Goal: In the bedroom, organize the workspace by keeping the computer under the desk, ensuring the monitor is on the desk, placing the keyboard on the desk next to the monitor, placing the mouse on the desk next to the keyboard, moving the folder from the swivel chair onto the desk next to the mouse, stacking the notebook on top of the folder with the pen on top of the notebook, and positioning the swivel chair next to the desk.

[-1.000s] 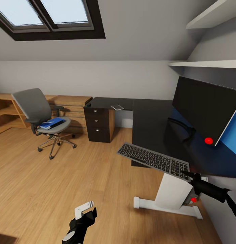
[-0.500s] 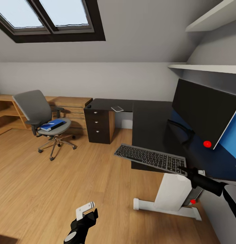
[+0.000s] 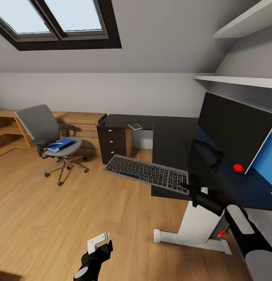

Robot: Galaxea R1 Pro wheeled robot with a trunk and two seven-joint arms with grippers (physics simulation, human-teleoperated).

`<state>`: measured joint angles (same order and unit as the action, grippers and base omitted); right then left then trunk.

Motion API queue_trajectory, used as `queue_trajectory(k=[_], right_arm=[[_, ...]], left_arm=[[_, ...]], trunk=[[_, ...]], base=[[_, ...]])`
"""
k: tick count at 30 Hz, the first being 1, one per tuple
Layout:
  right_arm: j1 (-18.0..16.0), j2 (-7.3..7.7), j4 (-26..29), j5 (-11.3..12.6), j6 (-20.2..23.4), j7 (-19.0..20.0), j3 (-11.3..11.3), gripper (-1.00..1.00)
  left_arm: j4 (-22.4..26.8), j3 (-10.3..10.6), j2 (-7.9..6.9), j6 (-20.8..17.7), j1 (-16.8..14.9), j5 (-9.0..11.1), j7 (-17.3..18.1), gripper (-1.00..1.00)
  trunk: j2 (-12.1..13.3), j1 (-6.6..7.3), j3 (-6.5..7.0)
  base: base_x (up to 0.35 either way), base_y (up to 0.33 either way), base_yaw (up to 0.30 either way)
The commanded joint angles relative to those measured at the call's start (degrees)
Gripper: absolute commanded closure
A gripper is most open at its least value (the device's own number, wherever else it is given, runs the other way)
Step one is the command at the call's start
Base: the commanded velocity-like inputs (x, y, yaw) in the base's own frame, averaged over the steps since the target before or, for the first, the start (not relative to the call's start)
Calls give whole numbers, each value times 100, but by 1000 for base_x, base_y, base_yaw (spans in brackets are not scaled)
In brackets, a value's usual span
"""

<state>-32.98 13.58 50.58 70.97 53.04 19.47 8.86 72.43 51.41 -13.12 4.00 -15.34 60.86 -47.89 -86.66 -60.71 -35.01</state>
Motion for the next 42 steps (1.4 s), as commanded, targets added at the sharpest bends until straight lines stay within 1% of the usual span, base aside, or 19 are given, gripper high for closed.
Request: queue_trajectory(k=[1, 2, 3, 4, 5, 7, 8, 11, 15, 18, 20, 21, 25, 26, 29, 30, 33, 36, 42], right_arm=[[-7, -194, 76, -45, -88, 28, 15, 100], [-7, -499, 248, -66, -364, 7, -9, 100], [-7, -694, 372, -116, -595, -3, -57, 100], [-7, -784, 434, -164, -718, -9, -94, 100], [-7, -1010, 609, -380, -1105, -21, -243, 100], [-11, -1247, 792, -706, -1690, -54, -392, 100], [-12, -1304, 828, -763, -1830, -65, -413, 100], [-15, -1591, 945, -931, -2428, -130, -475, 100], [-9, -1779, 895, -975, -2645, -159, -477, 100], [-2, -1794, 901, -999, -2689, -163, -459, 100], [6, -1721, 915, -1009, -2772, -174, -390, 100], [7, -1677, 916, -1011, -2987, -229, -319, 100], [18, -1625, 894, -982, -4405, -829, -185, 100], [24, -1628, 848, -913, -5183, -1139, -169, 100], [31, -1630, 734, -696, -5792, -1325, -167, 100], [33, -1630, 690, -524, -5985, -1371, -166, 100], [44, -1633, 632, 47, -6250, -1420, -166, 100], [52, -1640, 615, 384, -6329, -1420, -167, 100], [54, -1622, 610, 460, -6339, -1422, -166, 100]], left_arm=[[8, 18, -6, 43, -8, 44, -25, -100], [8, 14, -6, 46, -7, 38, -22, -100], [8, 12, -8, 46, -7, 36, -21, -100], [8, 12, -7, 47, -8, 35, -22, -100], [8, 13, -7, 47, -9, 33, -25, -100], [8, 14, -6, 48, -7, 36, -27, -100], [8, 15, -6, 48, -9, 37, -27, -100], [8, 14, -6, 48, -11, 34, -27, -100], [8, 15, -6, 48, -11, 44, -28, -100], [5, 17, -6, 42, -11, 59, -22, -100], [2, 18, -6, 45, -10, 62, -20, -100], [1, 18, -6, 46, -11, 60, -20, -100], [0, 19, -2, 48, -10, 63, -19, -100], [-10, 20, 0, 48, -10, 65, -19, -100], [-72, 24, 2, 46, -10, 66, -17, -100], [-100, 25, 12, 45, -9, 66, -18, -100], [-143, 20, 85, 47, -10, 67, -19, -100], [-156, 19, 117, 47, -10, 67, -19, -100], [-159, 19, 126, 48, -8, 59, -19, -100]], trunk=[[-3, 0, -5], [-3, 0, -5], [-3, 0, -5], [-3, 0, -5], [-3, 0, -5], [-3, 0, -5], [-3, 0, -5], [-3, 0, -5], [-3, 0, -5], [-3, 0, -5], [-3, 0, -5], [-3, 0, -5], [-3, 0, -5], [-3, 0, -5], [-3, 0, -5], [-3, 0, -5], [-3, 0, -5], [-3, 0, -5], [-3, 0, -5]], base=[[0, 0, 0], [0, 0, 0], [0, 0, 0], [0, 0, 0], [0, 0, 0], [0, 0, 0], [0, 0, 0], [0, 0, 0], [0, 0, 0], [0, 0, 0], [0, 0, 0], [0, 0, 0], [0, 0, 0], [0, 0, 0], [0, 0, 0], [0, 0, 0], [0, 0, 0], [0, 0, 0], [0, 13, 0]])
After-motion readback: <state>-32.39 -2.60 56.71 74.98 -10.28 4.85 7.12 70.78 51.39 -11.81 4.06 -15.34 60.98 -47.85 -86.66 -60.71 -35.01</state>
